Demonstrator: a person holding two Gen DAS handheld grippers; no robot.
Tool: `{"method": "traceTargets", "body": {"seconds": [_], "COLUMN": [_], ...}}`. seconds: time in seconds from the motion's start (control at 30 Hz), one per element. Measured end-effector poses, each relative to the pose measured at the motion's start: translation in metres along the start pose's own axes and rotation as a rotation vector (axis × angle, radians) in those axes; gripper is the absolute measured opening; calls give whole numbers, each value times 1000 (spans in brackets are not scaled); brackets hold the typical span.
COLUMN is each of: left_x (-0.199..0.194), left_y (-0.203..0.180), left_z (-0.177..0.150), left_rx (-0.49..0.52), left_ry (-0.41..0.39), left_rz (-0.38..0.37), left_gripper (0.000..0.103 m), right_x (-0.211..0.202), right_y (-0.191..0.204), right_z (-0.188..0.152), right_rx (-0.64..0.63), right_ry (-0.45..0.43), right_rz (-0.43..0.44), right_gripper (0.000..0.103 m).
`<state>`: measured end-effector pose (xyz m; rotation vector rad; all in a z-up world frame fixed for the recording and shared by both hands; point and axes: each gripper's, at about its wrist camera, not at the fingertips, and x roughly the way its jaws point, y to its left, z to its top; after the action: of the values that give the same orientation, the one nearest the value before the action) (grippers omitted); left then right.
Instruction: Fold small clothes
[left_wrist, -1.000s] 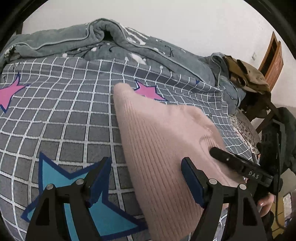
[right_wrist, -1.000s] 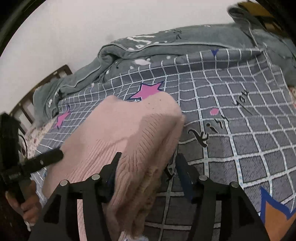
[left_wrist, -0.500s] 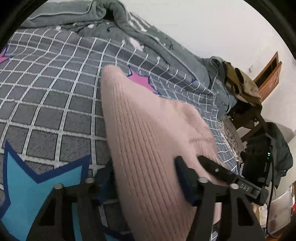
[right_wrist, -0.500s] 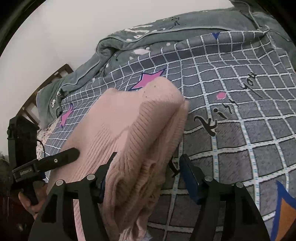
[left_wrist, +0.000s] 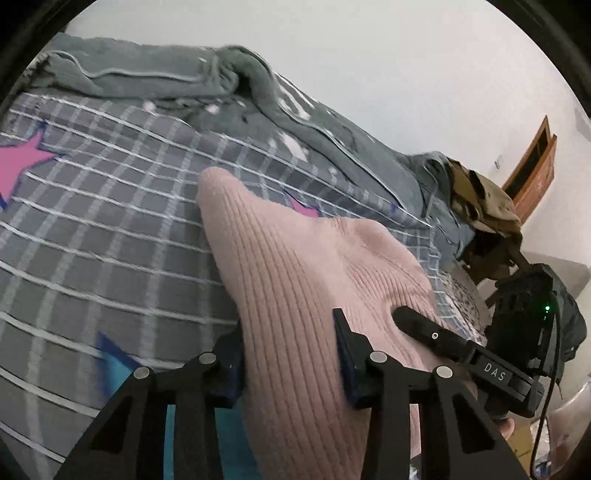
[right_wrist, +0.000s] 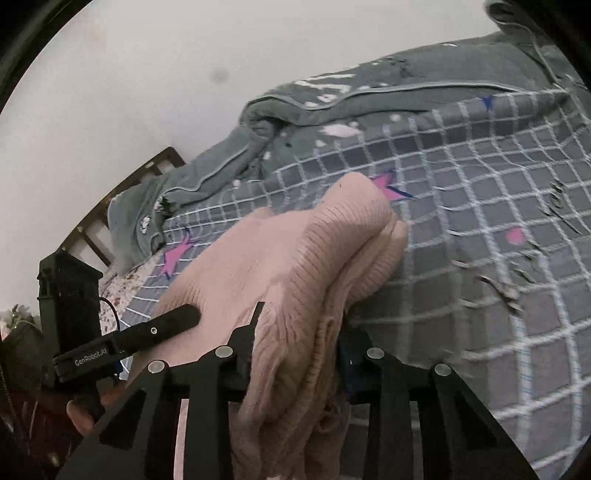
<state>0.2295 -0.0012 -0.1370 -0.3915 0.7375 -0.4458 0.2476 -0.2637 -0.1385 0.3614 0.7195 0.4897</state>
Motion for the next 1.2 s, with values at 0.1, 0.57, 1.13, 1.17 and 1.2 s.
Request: {"method": "traceTargets", "body": {"seconds": [0.1, 0.57, 1.13, 1.17, 1.2], "left_x": [-10, -4, -25, -27, -29], "left_y": [17, 34, 41, 44, 46], "left_z": [16, 8, -12, -13, -14], "left_rx": [20, 96, 53, 34, 25], "left_ry": [7, 25, -28, -27, -28], "left_rz": [44, 209, 204, 192, 187], "left_gripper": [39, 58, 80, 81, 81], "right_x": [17, 33, 31, 31, 30], "right_y": [21, 46, 52, 53, 54], "right_z": [6, -3, -17, -16, -15], "right_rx": [0, -131, -152, -154, -159], "right_ry": [-7, -34, -40, -38, -37], "right_rz": [26, -168, -155, -155, -160], "right_gripper": [32, 52, 18, 20, 21]}}
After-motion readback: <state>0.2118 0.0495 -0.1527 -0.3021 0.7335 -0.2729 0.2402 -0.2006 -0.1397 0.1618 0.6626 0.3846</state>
